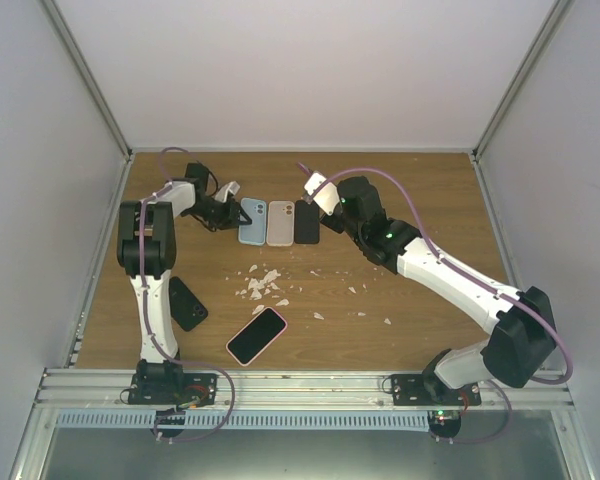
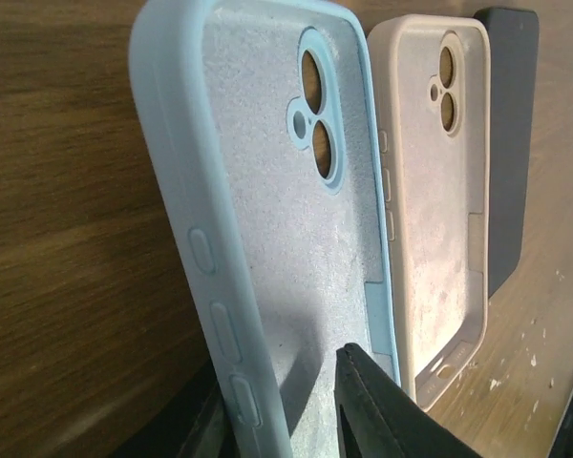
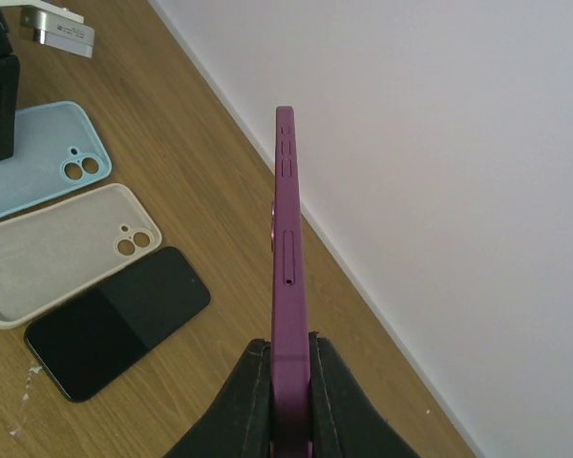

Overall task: Take the phone out of the phone case
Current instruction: Place the phone case at the center of the board.

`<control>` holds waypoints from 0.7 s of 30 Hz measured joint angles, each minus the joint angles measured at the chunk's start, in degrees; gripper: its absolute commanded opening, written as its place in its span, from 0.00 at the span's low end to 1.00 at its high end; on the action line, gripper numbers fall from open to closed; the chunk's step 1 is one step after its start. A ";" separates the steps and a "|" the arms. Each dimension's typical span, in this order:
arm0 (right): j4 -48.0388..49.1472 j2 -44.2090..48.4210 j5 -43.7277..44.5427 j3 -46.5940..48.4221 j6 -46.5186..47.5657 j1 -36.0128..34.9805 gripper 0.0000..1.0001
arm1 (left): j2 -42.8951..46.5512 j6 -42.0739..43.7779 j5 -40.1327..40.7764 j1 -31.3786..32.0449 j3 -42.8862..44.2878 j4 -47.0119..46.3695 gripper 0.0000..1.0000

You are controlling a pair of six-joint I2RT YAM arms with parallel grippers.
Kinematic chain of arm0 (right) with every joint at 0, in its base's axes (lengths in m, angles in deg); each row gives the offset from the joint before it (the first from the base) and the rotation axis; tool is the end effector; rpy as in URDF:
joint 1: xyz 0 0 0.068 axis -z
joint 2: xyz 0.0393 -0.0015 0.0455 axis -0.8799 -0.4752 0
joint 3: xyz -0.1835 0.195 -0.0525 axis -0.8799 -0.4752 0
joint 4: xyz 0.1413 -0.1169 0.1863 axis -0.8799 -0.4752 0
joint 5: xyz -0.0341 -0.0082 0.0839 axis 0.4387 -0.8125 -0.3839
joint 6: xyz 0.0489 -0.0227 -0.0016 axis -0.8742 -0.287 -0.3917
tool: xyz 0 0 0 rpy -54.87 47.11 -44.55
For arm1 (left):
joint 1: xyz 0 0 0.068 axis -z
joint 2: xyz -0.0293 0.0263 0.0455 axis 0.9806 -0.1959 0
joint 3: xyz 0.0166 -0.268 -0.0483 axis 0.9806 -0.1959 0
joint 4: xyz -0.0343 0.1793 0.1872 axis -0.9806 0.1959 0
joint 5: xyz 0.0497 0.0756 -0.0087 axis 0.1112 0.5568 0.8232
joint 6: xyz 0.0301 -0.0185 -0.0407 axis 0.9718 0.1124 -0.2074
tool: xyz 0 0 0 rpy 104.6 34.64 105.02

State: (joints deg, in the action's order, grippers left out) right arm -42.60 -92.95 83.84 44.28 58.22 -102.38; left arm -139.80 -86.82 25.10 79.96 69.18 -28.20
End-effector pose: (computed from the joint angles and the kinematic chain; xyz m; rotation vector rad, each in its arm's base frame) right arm 0.2588 0.2076 0.3265 -0.9614 1.7182 -0.2068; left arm 0.4416 -0.0342 0.1232 0.1621 2.7229 -1.0889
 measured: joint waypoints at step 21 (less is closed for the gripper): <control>0.09 0.00 0.02 2.69 2.93 0.00 0.01 | 16.85 -4.70 12.33 0.83 -7.67 -5.03 0.99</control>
State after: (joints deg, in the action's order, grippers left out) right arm -42.52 -92.95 83.86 46.96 61.15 -102.38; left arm -122.95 -91.52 37.42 80.79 61.51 -33.23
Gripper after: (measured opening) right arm 0.079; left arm 0.990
